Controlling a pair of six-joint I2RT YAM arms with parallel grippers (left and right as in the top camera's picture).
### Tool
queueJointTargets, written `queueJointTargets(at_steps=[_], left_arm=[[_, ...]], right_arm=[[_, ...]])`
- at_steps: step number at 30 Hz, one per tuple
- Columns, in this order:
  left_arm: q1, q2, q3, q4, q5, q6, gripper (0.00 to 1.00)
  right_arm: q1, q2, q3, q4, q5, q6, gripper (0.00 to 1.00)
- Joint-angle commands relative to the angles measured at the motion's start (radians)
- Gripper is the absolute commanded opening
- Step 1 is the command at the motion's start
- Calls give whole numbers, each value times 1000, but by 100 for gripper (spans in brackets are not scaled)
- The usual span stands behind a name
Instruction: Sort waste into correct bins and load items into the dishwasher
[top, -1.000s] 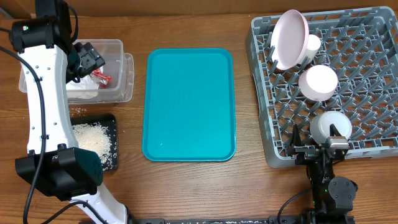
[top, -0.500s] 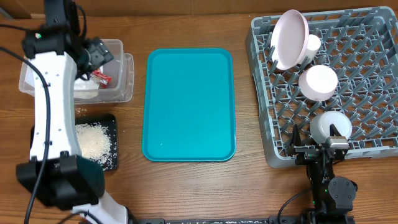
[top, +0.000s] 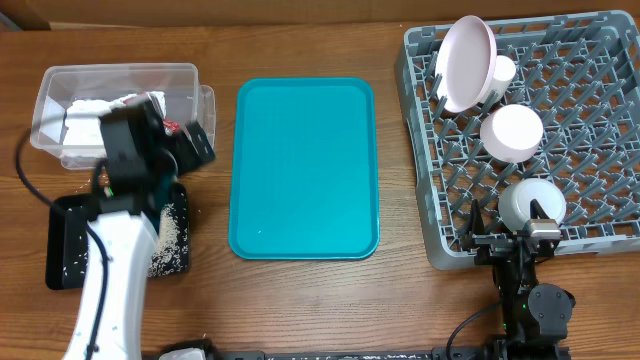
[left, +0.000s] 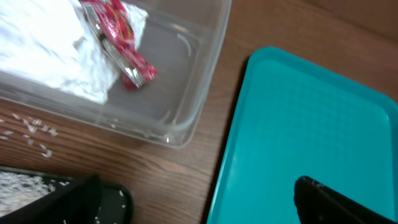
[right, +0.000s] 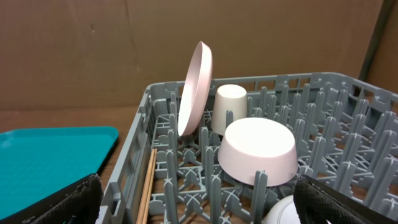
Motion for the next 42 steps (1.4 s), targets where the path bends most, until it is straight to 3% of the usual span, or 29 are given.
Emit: queueJointTargets(at_steps=[1, 11, 14, 21, 30, 42], left_arm=[[-4, -88, -172, 126, 48, 35, 100], [-4, -274, -649, 692, 50, 35, 100], [-4, -326, -732, 772, 50, 35, 100], [-45, -415, -808, 799, 46, 84, 100], [-224, -497, -813, 744, 16, 354, 100], [-264, -653, -821, 572, -145, 240, 100]], right_arm=[[-4, -12, -10, 5, -6, 3, 100], [-4, -12, -10, 5, -6, 3, 100], [-4, -12, -10, 5, -6, 3, 100], [-4, -12, -10, 5, -6, 3, 100], [-4, -12, -10, 5, -6, 3, 100], [-4, -12, -10, 5, -6, 3, 100]])
